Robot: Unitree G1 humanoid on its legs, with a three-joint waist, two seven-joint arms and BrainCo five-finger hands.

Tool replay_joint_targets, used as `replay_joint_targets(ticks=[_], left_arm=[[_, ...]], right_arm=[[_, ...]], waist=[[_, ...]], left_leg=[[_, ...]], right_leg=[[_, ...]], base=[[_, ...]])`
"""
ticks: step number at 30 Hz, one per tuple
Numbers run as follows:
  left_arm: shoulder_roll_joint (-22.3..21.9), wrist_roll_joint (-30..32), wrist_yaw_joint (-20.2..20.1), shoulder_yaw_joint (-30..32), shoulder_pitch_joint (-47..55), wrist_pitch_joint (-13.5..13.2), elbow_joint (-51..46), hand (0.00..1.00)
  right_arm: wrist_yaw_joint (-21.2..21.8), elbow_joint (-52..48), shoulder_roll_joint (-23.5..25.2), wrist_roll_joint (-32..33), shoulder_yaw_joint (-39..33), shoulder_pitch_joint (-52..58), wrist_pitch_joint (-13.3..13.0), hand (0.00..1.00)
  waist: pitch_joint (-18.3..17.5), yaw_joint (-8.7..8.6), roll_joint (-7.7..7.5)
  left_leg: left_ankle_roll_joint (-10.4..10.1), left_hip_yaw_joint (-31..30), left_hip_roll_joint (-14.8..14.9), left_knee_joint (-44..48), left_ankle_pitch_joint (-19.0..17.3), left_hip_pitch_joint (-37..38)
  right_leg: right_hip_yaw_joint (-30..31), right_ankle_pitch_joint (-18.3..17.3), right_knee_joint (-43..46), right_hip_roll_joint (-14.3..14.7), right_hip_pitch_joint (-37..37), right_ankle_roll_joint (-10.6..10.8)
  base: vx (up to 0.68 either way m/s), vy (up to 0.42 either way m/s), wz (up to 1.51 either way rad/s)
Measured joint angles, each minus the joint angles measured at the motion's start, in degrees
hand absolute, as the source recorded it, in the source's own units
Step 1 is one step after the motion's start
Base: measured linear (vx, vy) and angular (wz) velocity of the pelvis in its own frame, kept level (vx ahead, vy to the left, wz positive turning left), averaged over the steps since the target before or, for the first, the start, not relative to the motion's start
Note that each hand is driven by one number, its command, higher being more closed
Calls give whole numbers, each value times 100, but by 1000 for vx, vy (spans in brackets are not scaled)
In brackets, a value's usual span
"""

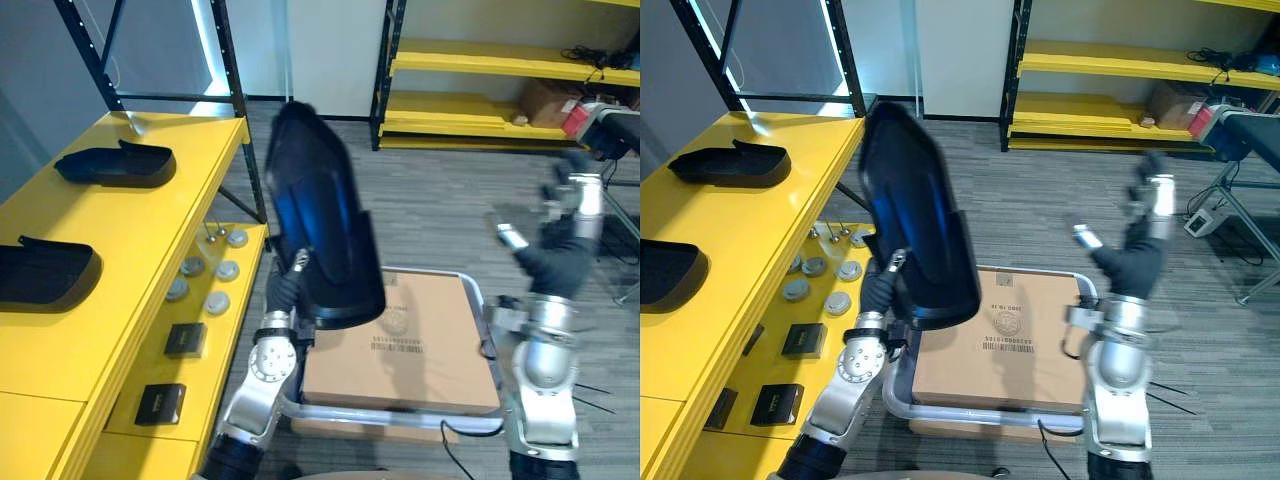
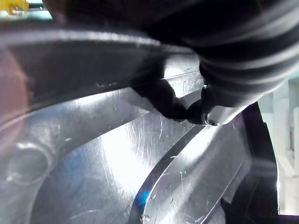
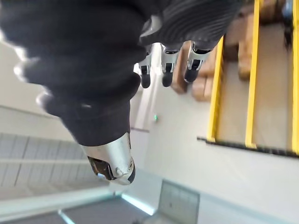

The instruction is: Walk over and take plastic housings, then place them on the shelf

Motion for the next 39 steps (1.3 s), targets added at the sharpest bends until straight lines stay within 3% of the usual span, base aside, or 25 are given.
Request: replay_joint_targets(ticks=[3,7,10,17,22,23,26,27,28,29,31,32,33,34,35,36,37,38,39], left_arm=[[-65,-4,-1,171,303,-123,-350,100],[-77,-31,-98,187,483,-267,-594,100],[-150,-112,-283,226,592,-361,-674,100],[-179,-239,-490,130,920,-367,-676,100],[-245,-287,-565,-14,934,-369,-678,100],[-291,-287,-619,-18,957,-369,-698,100],[-354,-347,-611,-39,1061,-368,-940,100],[-357,-368,-607,-27,1085,-368,-1019,100],[-379,-424,-585,31,1076,-375,-1132,100],[-396,-462,-571,36,1067,-399,-1152,100],[-517,-538,-493,-77,1049,-454,-1166,100],[-510,-570,-497,-118,1024,-466,-1165,100],[-495,-593,-507,-220,968,-498,-1162,100],[-517,-641,-500,-292,836,-580,-1059,100],[-452,-673,-497,-393,615,-610,-927,100],[-462,-687,-494,-456,544,-631,-874,100],[-502,-728,-494,-631,499,-638,-827,100],[-468,-783,-511,-933,329,-654,-690,100],[-401,-792,-522,-1041,234,-658,-620,100]], right_arm=[[-205,1032,38,68,-494,466,19,0],[-180,3045,40,376,-668,709,454,0],[177,4727,101,610,-653,745,714,0],[922,7242,550,681,21,956,1133,0],[1142,7497,655,607,577,963,1329,0],[1128,7536,665,626,635,929,1328,0],[1120,7707,605,631,809,742,1324,0],[1116,7701,601,631,805,677,1322,0],[1099,7657,578,628,833,600,1321,0],[1081,7653,552,628,861,562,1321,0],[880,7639,400,644,900,492,1361,0],[884,7645,311,631,920,471,1373,0],[891,7718,325,632,920,536,1385,0],[899,7968,405,620,908,547,1389,0],[904,8128,429,618,864,508,1379,0],[911,8150,402,603,866,470,1381,0],[905,8143,326,577,864,460,1386,0],[894,8168,253,567,827,480,1388,0],[881,8266,258,537,823,444,1394,0]], waist=[[-7,-13,15],[-43,0,112],[-50,14,187],[-27,137,193],[14,315,156],[71,343,82],[275,388,55],[300,408,76],[337,409,99],[347,405,88],[395,519,329],[423,508,363],[434,429,396],[303,196,184],[319,177,105],[329,240,93],[326,178,228],[259,40,432],[249,36,410]], left_leg=[[19,79,3,1,-27,-15],[27,141,8,9,-36,-62],[20,145,38,23,-47,-52],[-71,126,146,214,-258,36],[-83,-107,163,352,-263,13],[-99,-313,131,484,-266,-67],[-165,-658,44,848,-397,-519],[-158,-341,182,905,-461,-660],[-213,474,498,1060,-530,-915],[-181,869,648,1232,-545,-1024],[156,1977,1305,2193,-534,-1354],[63,1975,1199,2274,-453,-1436],[79,1720,945,2027,-313,-1506],[227,1543,627,1243,-114,-1368],[716,2213,782,1927,-511,-1504],[822,2613,963,2316,-646,-1497],[432,3185,1312,2374,-631,-1223],[-54,3223,1249,1889,-729,-1077],[-51,3176,1095,1726,-623,-1019]], right_leg=[[45,-2,1,-4,-42,2],[140,-14,78,-7,-114,4],[186,-76,203,0,-163,-9],[152,-351,560,72,-39,-69],[-137,-493,769,49,39,-108],[-302,-582,880,34,65,-112],[-983,-798,1232,-144,-1,-142],[-1117,-806,1269,-149,-48,-148],[-1421,-799,1326,-197,-125,-159],[-1550,-805,1355,-240,-190,-171],[-1929,-921,1800,-355,-302,-155],[-2016,-1056,2017,-399,-307,-126],[-2056,-1289,2095,-388,-385,-238],[-2315,-1235,1754,-520,-283,-243],[-2667,-1122,1698,-714,-260,-180],[-2754,-1024,1683,-747,-215,-106],[-3103,-882,1511,-671,3,-35],[-3491,-827,1444,-678,78,61],[-3600,-769,1379,-771,135,125]], base=[[-15,-2,-11],[6,-1,-9],[-13,-8,-4],[-45,-29,5],[-25,-35,28],[-23,-54,66],[-57,-18,115],[-116,-28,117],[-79,-16,96],[-56,20,109],[-12,94,85],[-37,84,119],[-130,15,193],[-103,21,218],[-94,7,167],[17,38,125],[-23,108,143],[-7,165,148],[-30,232,113]])
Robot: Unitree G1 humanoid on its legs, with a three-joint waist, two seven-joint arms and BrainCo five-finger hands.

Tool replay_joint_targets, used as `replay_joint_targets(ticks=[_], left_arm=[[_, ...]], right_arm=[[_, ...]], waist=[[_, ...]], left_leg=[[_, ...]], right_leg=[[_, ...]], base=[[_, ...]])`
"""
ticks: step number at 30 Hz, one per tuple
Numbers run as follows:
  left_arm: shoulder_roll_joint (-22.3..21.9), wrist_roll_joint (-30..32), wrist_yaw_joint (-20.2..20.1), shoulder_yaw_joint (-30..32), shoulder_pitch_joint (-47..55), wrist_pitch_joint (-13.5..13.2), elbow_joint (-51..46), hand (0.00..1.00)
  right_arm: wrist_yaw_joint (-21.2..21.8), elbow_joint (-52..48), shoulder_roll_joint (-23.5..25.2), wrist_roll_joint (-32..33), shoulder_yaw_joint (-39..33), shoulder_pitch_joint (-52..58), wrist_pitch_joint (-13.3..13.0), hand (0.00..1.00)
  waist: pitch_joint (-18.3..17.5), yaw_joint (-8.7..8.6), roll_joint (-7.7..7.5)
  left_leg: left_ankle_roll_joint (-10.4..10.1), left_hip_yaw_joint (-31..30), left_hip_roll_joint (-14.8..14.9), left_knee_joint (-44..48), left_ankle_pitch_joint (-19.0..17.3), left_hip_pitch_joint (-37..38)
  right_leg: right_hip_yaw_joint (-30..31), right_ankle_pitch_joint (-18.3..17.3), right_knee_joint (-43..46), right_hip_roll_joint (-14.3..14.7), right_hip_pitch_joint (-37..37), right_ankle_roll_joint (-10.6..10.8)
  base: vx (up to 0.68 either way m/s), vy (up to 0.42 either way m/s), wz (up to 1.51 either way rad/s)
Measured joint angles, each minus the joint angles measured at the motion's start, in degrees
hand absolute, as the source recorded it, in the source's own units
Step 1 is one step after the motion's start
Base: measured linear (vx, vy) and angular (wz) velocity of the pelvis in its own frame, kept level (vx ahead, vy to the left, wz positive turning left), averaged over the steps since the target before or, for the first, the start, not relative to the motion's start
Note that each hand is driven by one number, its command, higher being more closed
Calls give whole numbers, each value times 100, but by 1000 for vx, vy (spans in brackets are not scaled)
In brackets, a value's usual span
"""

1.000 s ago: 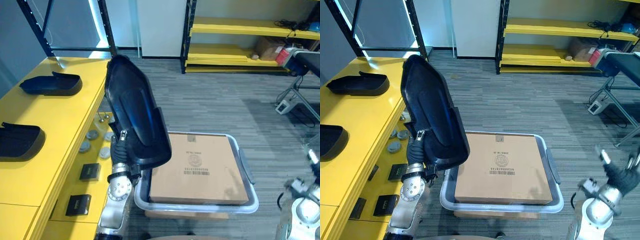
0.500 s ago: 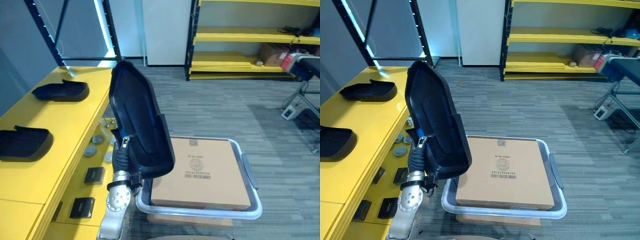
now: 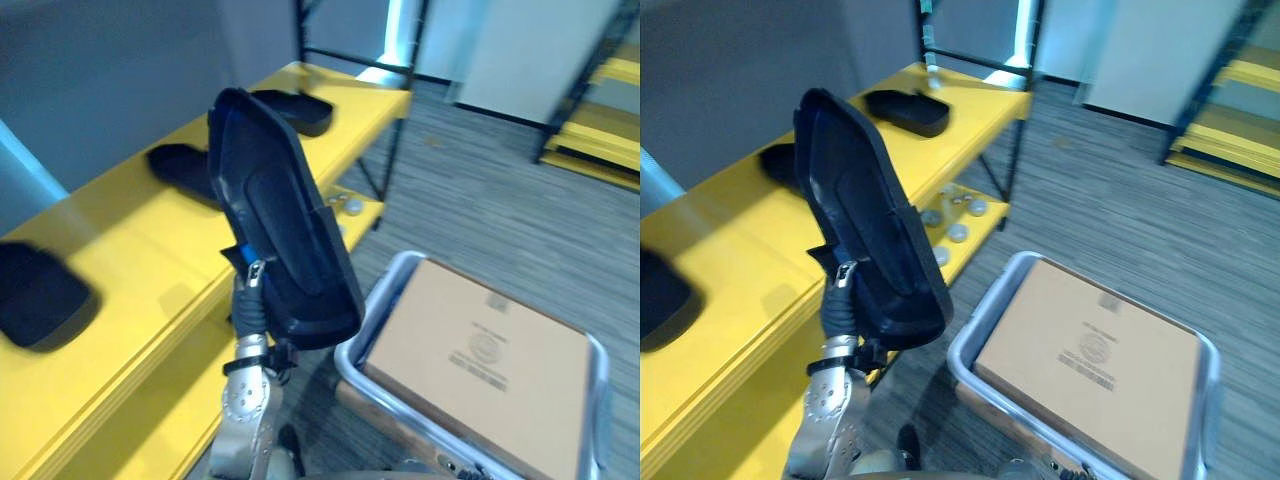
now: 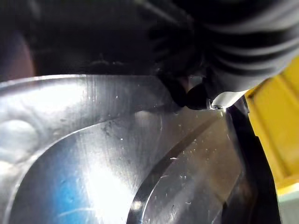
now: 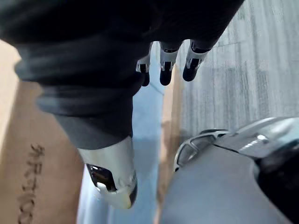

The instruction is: Walk over and take plastic housings, then place them on the shelf

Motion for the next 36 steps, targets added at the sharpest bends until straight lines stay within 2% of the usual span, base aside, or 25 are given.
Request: replay_joint_targets(ticks=[2,4,5,6,7,8,9,10,11,12,14,15,17,18,19,20,21,22,25,30,31,34,36], left_arm=[[83,-107,-107,-201,-76,-33,17,100],[85,-108,-107,-194,-84,-48,17,100],[106,-108,-106,-185,-133,-50,18,100],[132,-109,-105,-187,-142,-58,18,100],[182,-108,-98,-199,-128,-59,22,100],[281,-105,-93,-206,-124,-79,39,100],[323,-106,-95,-190,-127,-91,51,100],[357,-105,-87,-127,-130,-99,80,100],[350,-102,-72,-28,-128,-100,135,100],[351,-103,-56,5,-123,-100,176,100],[347,-103,33,59,-87,-100,212,100],[330,-100,60,74,-79,-101,211,100],[303,-96,68,97,-23,-154,182,100],[289,-87,65,151,78,-184,122,100],[280,-76,65,226,191,-206,20,100],[167,-65,71,319,348,-212,-4,100],[120,-60,67,374,423,-211,-23,100],[58,-64,64,446,540,-211,-59,100],[-6,-110,51,599,652,-197,-67,100],[-3,-117,14,729,691,-185,-69,100],[-9,-118,3,781,692,-182,-69,100],[-10,-118,-74,941,700,-173,-73,100],[-12,-118,-87,1060,727,-175,-80,100]], right_arm=[[14,63,-31,-109,29,-31,4,0],[13,61,-33,-143,33,-29,10,0],[16,54,-31,-176,35,-29,34,0],[12,54,-34,-201,35,-29,66,0],[15,39,-45,-208,36,-16,76,0],[13,30,-7,-201,35,-15,59,0],[21,10,2,-195,50,-10,51,0],[20,7,29,-182,150,-18,52,0],[25,8,63,-170,214,-17,69,0],[25,6,69,-147,233,-9,64,0],[32,-84,32,-106,257,7,74,0],[34,-201,15,-90,271,61,79,0],[30,-345,-10,-58,433,160,79,0],[34,-467,23,-59,572,223,75,0],[37,-564,86,-57,673,247,85,0],[70,-671,38,-59,694,272,70,0],[89,-708,2,-58,701,277,64,0],[126,-783,-40,-72,716,269,59,0],[127,-1008,3,-71,718,176,45,0],[130,-1139,304,-133,726,9,-65,0],[132,-1147,363,-142,727,14,-67,0],[130,-1078,411,-154,757,11,-62,0],[127,-1005,412,-188,753,-2,-69,0]], waist=[[-9,73,-41],[-9,129,-45],[-3,122,-48],[-3,136,-50],[5,144,-31],[23,109,-14],[33,58,-20],[51,2,-99],[88,1,-199],[86,5,-215],[116,41,-186],[172,90,-93],[177,120,-109],[147,125,-261],[122,134,-455],[153,136,-378],[158,150,-366],[133,256,-266],[120,318,-223],[107,405,-327],[105,456,-347],[139,463,-413],[173,463,-481]], left_leg=[[103,-89,-375,-343,84,40],[249,-171,-508,-224,-9,-77],[353,-270,-569,-107,-82,-194],[387,-332,-624,-106,-103,-218],[447,-519,-726,-169,-118,-185],[472,-740,-724,-240,-114,-140],[482,-886,-739,-274,-122,-136],[481,-1156,-877,-424,-89,-59],[529,-1407,-1037,-569,-48,68],[541,-1539,-1088,-602,-34,111],[541,-1907,-1129,-603,-35,235],[538,-2164,-1128,-597,-36,309],[473,-2449,-1156,-560,-66,318],[393,-2495,-1212,-504,-116,352],[323,-2420,-1271,-433,-164,350],[223,-2372,-1101,-229,-259,282],[177,-2283,-998,-147,-285,262],[95,-2210,-862,-96,-264,207],[-7,-2191,-679,-179,-216,253],[-76,-2111,-644,-378,-169,448],[-77,-2104,-669,-366,-169,455],[-79,-2075,-702,-199,-170,389],[-118,-1793,-672,39,-283,210]], right_leg=[[-170,210,-140,-187,80,134],[-204,284,-68,-303,76,146],[-128,287,84,-391,25,53],[61,273,224,-441,-44,-135],[834,202,743,-524,-300,-737],[1954,-79,1110,-394,-601,-808],[2532,-306,1117,-175,-661,-672],[3282,-640,1166,153,-780,-638],[3679,-842,1271,353,-872,-652],[3799,-910,1335,428,-941,-664],[3988,-1036,1617,771,-1197,-627],[4159,-1067,1790,982,-1420,-622],[4454,-1083,1796,1116,-1636,-532],[4564,-941,1498,1034,-1613,-466],[4460,-568,1348,842,-1590,-478],[4157,-614,1293,869,-1457,-525],[4064,-620,1233,906,-1426,-544],[3910,-620,1156,960,-1360,-569],[3605,-607,869,1093,-1105,-594],[3449,-582,518,1146,-771,-630],[3433,-579,445,1130,-712,-630],[3299,-530,308,1068,-586,-596],[3234,-504,295,956,-588,-624]], base=[[-11,213,47],[25,244,28],[31,237,36],[31,213,51],[48,172,62],[46,135,81],[47,42,112],[55,-1,128],[65,-10,125],[84,-40,122],[83,-54,105],[134,-84,105],[127,-103,117],[109,-132,111],[194,-241,124],[162,-199,87],[199,-226,72],[187,-198,45],[191,-186,39],[122,-41,15],[80,20,8],[53,32,15],[3,47,16]])
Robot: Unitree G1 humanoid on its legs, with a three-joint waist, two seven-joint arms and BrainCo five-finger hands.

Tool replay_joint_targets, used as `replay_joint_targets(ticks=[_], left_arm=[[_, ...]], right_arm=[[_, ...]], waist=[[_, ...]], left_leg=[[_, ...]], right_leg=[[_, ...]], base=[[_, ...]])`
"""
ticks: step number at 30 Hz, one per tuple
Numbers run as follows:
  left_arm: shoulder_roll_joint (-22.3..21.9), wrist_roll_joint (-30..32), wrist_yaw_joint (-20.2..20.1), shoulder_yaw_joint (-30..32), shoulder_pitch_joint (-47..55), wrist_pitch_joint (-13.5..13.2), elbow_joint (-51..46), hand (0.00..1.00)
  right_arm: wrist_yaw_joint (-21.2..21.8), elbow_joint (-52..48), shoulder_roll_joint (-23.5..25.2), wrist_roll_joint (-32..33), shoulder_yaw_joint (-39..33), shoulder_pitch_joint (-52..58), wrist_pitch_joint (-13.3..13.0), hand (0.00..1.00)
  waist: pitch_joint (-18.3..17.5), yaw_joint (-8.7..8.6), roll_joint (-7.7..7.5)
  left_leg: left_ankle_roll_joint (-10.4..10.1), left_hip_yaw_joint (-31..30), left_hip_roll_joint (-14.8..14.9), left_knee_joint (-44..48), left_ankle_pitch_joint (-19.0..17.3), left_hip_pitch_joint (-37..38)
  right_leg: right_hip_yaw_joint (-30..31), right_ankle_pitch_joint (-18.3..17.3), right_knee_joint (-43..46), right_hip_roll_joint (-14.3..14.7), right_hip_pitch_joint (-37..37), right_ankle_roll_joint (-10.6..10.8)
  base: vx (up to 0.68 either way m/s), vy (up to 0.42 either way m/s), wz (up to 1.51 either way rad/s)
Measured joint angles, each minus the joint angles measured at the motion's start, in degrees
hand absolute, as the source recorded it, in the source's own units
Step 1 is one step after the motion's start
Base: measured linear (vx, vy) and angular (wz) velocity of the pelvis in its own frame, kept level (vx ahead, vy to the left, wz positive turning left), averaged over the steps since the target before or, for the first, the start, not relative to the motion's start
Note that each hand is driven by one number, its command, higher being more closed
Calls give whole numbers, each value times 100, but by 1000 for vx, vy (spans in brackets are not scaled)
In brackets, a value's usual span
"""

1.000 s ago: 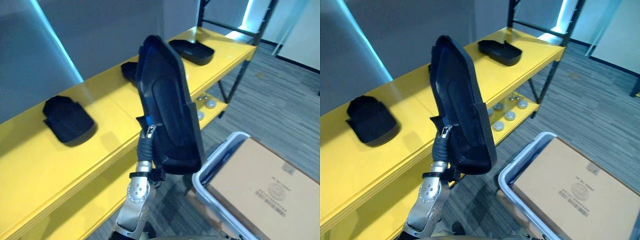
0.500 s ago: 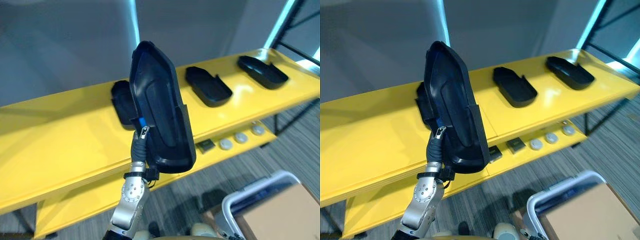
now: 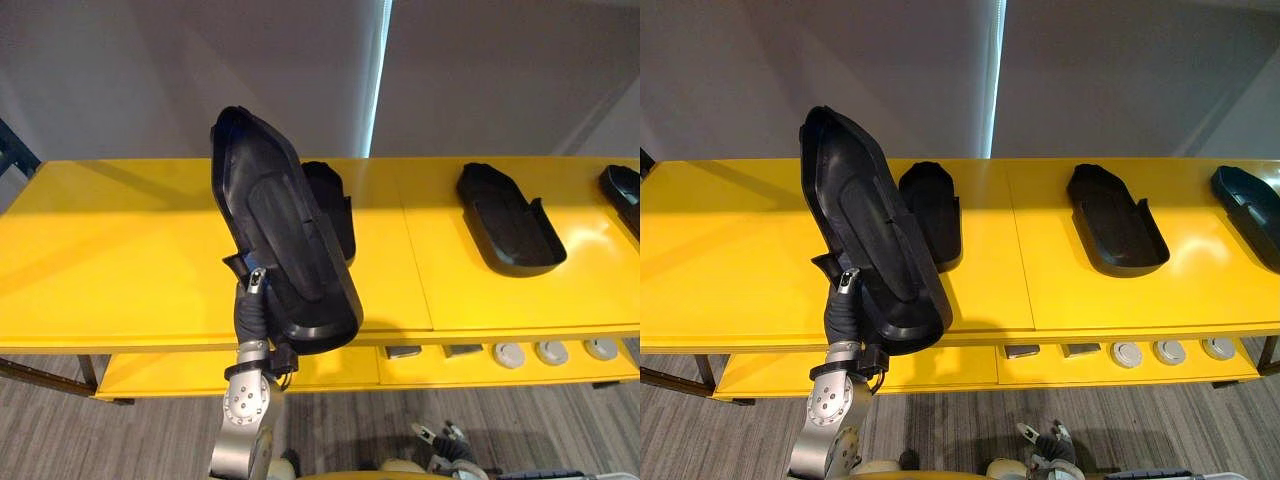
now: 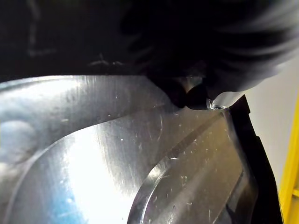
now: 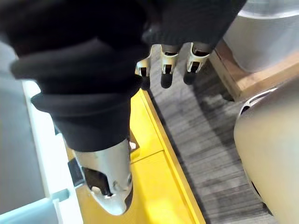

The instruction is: Walk over and take plastic housings, then place them on the shelf

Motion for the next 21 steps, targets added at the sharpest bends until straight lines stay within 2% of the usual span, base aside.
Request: replay_joint_targets(ticks=[1,2,4,5,6,8,9,10,11,12,13,14,15,16,17,18,19,20,21], left_arm=[[16,1,-2,24,2,2,3,100],[15,-3,2,66,1,1,6,100],[17,-7,-1,62,10,0,23,100],[18,-58,-9,26,9,0,55,100],[17,-67,-13,15,7,-1,55,100],[26,-92,-9,0,-29,-14,55,100],[12,-112,2,-15,-48,-14,65,100],[-32,-112,12,-20,-65,-26,77,100],[5,-112,17,-5,-157,-30,161,100],[97,-117,25,16,-242,-30,250,100],[294,-117,52,36,-311,-35,400,100],[393,-113,54,23,-325,-37,394,100],[395,-109,69,25,-325,-37,399,100],[411,-107,114,22,-324,-42,401,100],[465,-102,126,23,-323,-45,411,100],[490,-91,122,18,-320,-42,454,100],[482,-57,123,15,-306,-12,554,100],[455,-45,123,3,-258,-9,578,100],[453,-42,123,-18,-245,-11,578,100]], right_arm=[[-1,95,-26,-2,0,-38,-4,0],[-12,296,-87,-24,-23,-155,15,0],[-18,501,-162,-77,-30,-293,32,0],[-32,623,-249,-125,-32,-343,28,0],[-38,667,-284,-135,-35,-359,35,0],[-55,699,-353,-165,-54,-377,70,0],[-65,710,-405,-166,-56,-379,72,0],[-77,753,-471,-167,-58,-393,81,0],[-102,839,-460,-166,-59,-438,86,0],[-102,863,-376,-167,-83,-449,96,0],[-109,893,-232,-176,-116,-463,130,0],[-106,896,-158,-184,-93,-479,149,0],[-105,900,-141,-199,-69,-489,155,0],[-103,930,-151,-305,15,-601,168,0],[-106,922,-181,-400,113,-717,177,0],[-103,905,-178,-409,120,-729,175,0],[-103,883,-171,-422,122,-706,171,0],[-100,876,-175,-420,123,-686,167,0],[-99,865,-177,-420,126,-672,161,0]], waist=[[5,-15,9],[24,-50,-6],[66,-164,-81],[87,-220,-118],[73,-235,-94],[36,-322,-17],[-15,-331,110],[-44,-311,231],[-41,-325,154],[-29,-326,28],[0,-250,-110],[-2,-149,-113],[-23,-125,-107],[-75,-35,-55],[-80,2,-30],[-79,-22,-32],[-78,-98,-34],[-71,-143,-21],[-64,-156,-11]], left_leg=[[166,496,301,371,-162,-152],[187,775,632,736,-266,-353],[187,874,968,968,-269,-474],[101,830,1266,901,-216,-495],[36,750,1357,812,-174,-519],[-269,265,1464,156,156,-564],[-210,-53,1494,-121,688,-533],[-430,-354,1542,-86,874,-511],[-952,-549,1391,212,273,-601],[-943,-553,1265,430,92,-692],[-775,-473,1103,894,-107,-847],[-633,-331,1062,1258,-402,-871],[-543,-231,1052,1328,-522,-873],[-402,33,1052,1362,-703,-856],[-250,214,953,1337,-712,-819],[-182,228,917,1293,-698,-781],[-66,252,762,1114,-636,-629],[29,286,628,881,-572,-433],[69,289,555,773,-534,-344]], right_leg=[[-77,2,-2,-39,-44,-5],[-104,1,13,-131,-70,-5],[-129,32,12,-351,-63,49],[-146,123,-57,-554,-33,203],[-152,167,-104,-631,-23,281],[-223,343,-194,-900,-18,604],[-244,448,-271,-939,11,793],[-253,517,-420,-931,110,997],[-269,668,-613,-1099,270,1249],[-292,777,-675,-1241,322,1303],[-261,1118,-775,-1427,354,1287],[-220,1510,-757,-1494,330,1122],[-227,1652,-692,-1541,230,899],[-307,1892,-487,-1645,-56,251],[-361,1620,78,-1710,-441,-287],[-275,1287,493,-1645,-576,-158],[61,656,1123,-1262,-707,189],[419,96,1541,-772,-745,310],[560,-109,1659,-512,-751,348]], base=[[1,109,21],[5,157,29],[23,236,25],[36,338,19],[65,467,22],[78,479,21],[68,428,5],[85,555,8],[76,561,13],[52,643,15],[-3,509,-14],[-25,497,-36],[-64,498,-65],[-81,476,-82],[-85,449,-75],[-53,344,-34],[-36,250,7],[-19,234,15],[-17,164,22]])
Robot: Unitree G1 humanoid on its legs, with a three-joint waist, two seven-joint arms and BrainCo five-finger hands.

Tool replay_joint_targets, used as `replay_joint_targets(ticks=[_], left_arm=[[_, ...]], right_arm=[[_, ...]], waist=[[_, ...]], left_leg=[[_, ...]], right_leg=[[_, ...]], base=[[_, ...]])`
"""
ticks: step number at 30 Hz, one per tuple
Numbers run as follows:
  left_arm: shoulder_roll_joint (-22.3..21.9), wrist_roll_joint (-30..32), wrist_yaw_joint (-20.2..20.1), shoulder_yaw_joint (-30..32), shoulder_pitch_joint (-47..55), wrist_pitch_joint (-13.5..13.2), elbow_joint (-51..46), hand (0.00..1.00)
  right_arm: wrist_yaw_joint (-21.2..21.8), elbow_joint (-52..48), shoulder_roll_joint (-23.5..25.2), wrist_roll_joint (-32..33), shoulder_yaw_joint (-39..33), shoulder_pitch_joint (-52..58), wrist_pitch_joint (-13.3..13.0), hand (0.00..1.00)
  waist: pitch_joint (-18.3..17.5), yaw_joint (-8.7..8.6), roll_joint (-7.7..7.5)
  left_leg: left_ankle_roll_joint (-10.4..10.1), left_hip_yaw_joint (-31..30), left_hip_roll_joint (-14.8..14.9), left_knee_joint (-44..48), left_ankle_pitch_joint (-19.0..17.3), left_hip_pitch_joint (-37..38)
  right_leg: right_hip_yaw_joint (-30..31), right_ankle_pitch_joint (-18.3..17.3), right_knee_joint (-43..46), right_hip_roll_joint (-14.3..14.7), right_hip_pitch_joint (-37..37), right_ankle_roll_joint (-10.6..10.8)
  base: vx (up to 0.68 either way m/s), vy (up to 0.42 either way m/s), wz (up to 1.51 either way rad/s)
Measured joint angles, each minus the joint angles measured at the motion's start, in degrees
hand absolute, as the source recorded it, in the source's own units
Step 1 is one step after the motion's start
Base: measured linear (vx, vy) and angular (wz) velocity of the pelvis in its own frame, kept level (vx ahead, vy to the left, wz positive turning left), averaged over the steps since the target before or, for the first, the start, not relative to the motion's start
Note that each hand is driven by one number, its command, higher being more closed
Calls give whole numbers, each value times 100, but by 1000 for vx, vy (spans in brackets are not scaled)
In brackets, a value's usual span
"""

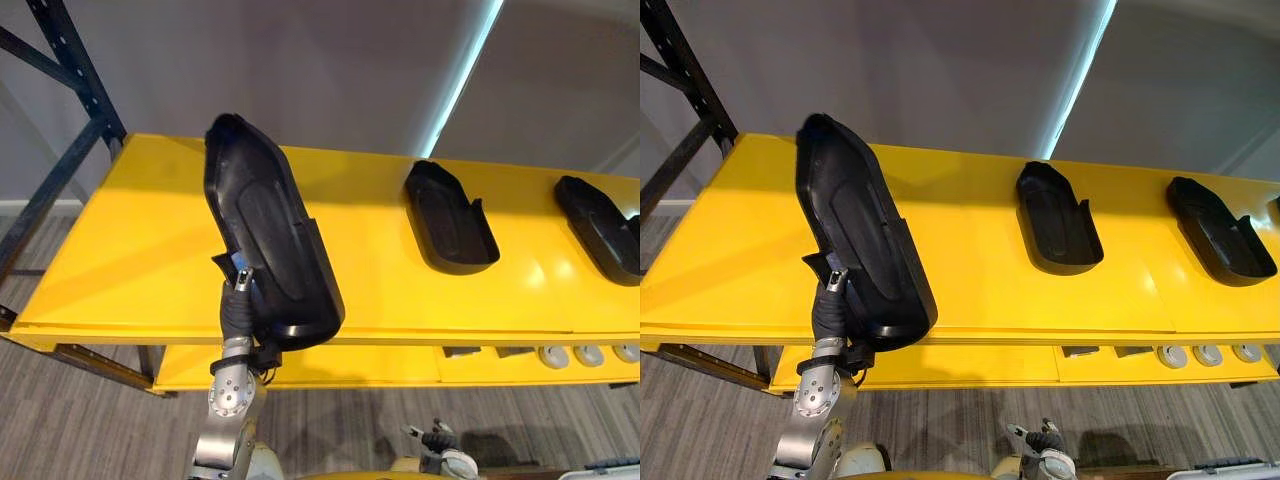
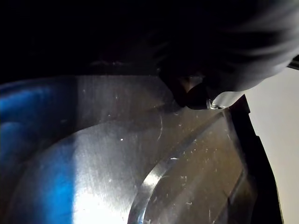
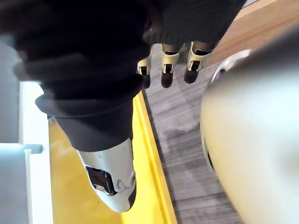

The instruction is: Walk over and take plastic housings, then place them on the shelf

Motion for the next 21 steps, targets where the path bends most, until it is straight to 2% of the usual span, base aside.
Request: replay_joint_targets(ticks=[1,2,3,4,6,11,16,21], left_arm=[[-8,33,-7,-57,9,0,-1,100],[-53,67,-9,-94,11,0,-9,100],[-94,71,-7,-100,18,0,-10,100],[-211,82,0,-104,34,33,-13,100],[-264,129,-4,-114,112,58,-117,100],[-268,320,-42,-54,164,86,-235,100],[-310,633,-143,109,156,154,-320,100],[-176,1359,-93,501,70,429,-293,100]], right_arm=[[1,-7,5,16,3,38,-4,0],[-1,-16,0,28,12,52,2,0],[-1,-13,-8,27,15,63,7,0],[1,-42,-11,23,5,53,7,0],[3,-120,-13,33,-14,107,5,0],[3,-287,115,34,-68,249,9,0],[6,-327,201,34,-240,339,18,0],[115,-333,210,21,-279,447,14,0]], waist=[[-4,-17,-6],[-9,0,-14],[-23,11,-67],[16,8,29],[27,13,88],[-35,111,15],[-86,116,-16],[-243,143,5]], left_leg=[[42,5,-130,-181,107,121],[60,-2,-263,-216,134,133],[61,-4,-348,-211,134,135],[75,-52,-382,-214,159,140],[66,-65,-382,-355,253,204],[-45,149,-293,-940,521,572],[-43,375,-297,-1319,677,801],[23,475,-373,-1601,820,915]], right_leg=[[167,-267,37,470,12,-1],[131,-398,-235,718,53,-205],[39,-454,-429,695,132,-431],[-17,-452,-696,696,317,-445],[-66,-355,-922,730,433,-435],[76,47,-1587,938,744,-487],[289,349,-2033,1017,898,-449],[376,585,-2375,1004,1001,-373]], base=[[-12,119,28],[-8,62,27],[14,56,18],[11,42,15],[7,27,12],[12,-26,-20],[-15,17,-25],[-32,48,-9]])
